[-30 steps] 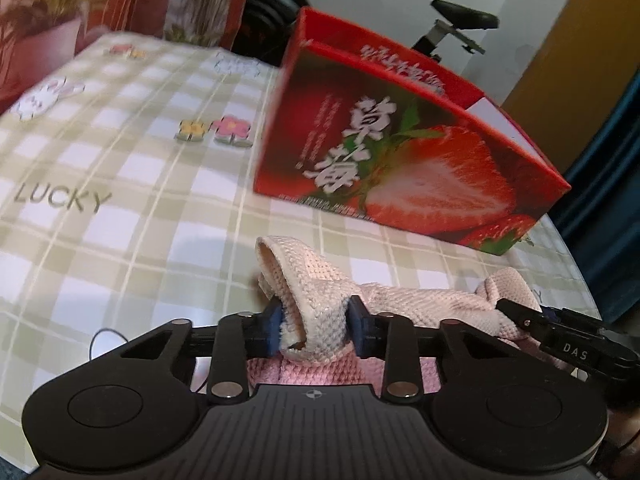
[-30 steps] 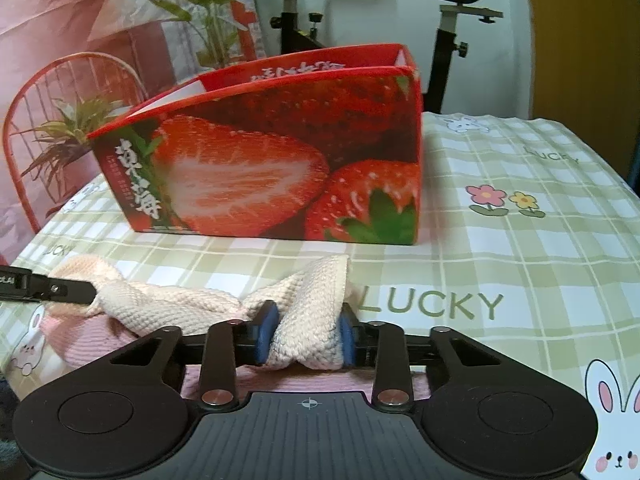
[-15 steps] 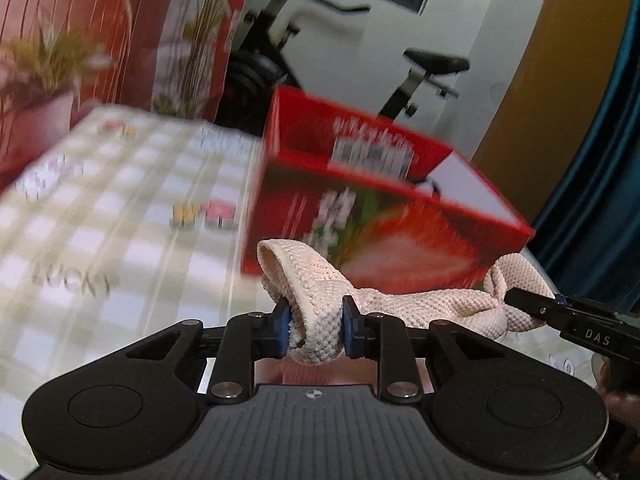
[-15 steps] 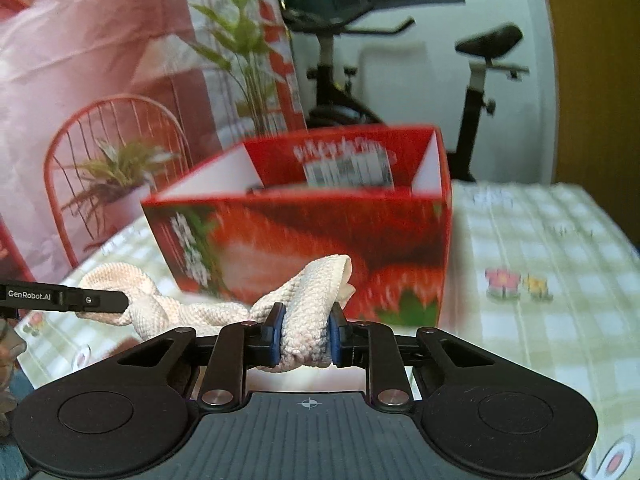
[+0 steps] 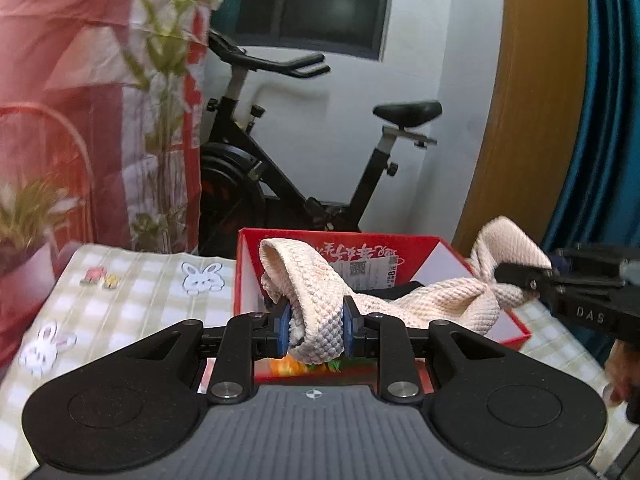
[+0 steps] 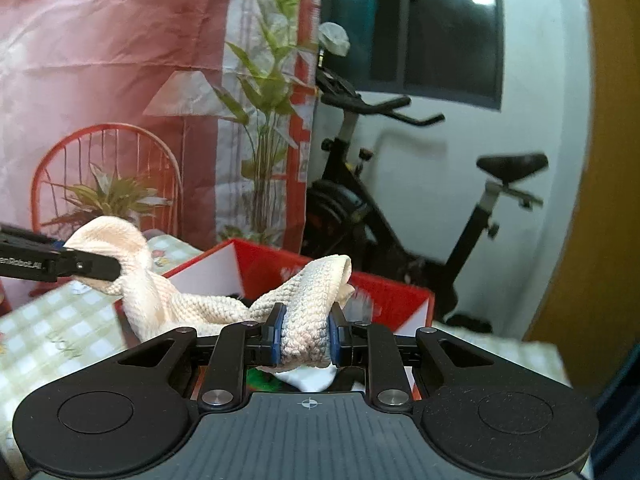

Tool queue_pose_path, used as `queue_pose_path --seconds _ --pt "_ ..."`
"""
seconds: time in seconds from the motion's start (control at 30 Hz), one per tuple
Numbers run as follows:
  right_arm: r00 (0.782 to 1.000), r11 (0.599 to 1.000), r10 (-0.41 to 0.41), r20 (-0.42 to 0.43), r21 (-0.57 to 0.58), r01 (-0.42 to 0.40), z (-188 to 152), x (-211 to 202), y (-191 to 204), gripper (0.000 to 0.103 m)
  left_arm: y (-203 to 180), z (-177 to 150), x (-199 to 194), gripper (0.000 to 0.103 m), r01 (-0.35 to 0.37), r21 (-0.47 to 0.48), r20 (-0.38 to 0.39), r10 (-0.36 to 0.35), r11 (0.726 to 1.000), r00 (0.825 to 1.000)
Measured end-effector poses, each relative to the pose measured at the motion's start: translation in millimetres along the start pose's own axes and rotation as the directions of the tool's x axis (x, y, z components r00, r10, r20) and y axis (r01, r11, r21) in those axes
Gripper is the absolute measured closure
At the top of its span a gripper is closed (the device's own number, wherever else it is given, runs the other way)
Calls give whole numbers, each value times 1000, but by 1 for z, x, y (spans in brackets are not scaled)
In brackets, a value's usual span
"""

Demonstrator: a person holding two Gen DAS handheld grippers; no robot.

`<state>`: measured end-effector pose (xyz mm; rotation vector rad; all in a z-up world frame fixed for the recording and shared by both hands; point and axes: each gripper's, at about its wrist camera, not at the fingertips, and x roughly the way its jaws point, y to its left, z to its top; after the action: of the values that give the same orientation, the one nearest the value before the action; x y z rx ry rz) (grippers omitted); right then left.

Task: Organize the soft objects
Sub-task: 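Carry the cream towel with the right gripper into the red box and release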

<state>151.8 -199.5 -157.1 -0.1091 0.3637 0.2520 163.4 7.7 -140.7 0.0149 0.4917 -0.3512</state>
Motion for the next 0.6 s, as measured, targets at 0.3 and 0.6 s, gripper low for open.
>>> queue_pose_path --seconds 0.3,0.6 --pt "991 995 -25 -128 -99 12 -6 64 2 84 -8 7 74 78 11 95 -184 7 995 983" --pt "977 995 -49 -205 -95 30 -21 95 -10 84 2 5 94 78 7 85 -225 13 996 974"
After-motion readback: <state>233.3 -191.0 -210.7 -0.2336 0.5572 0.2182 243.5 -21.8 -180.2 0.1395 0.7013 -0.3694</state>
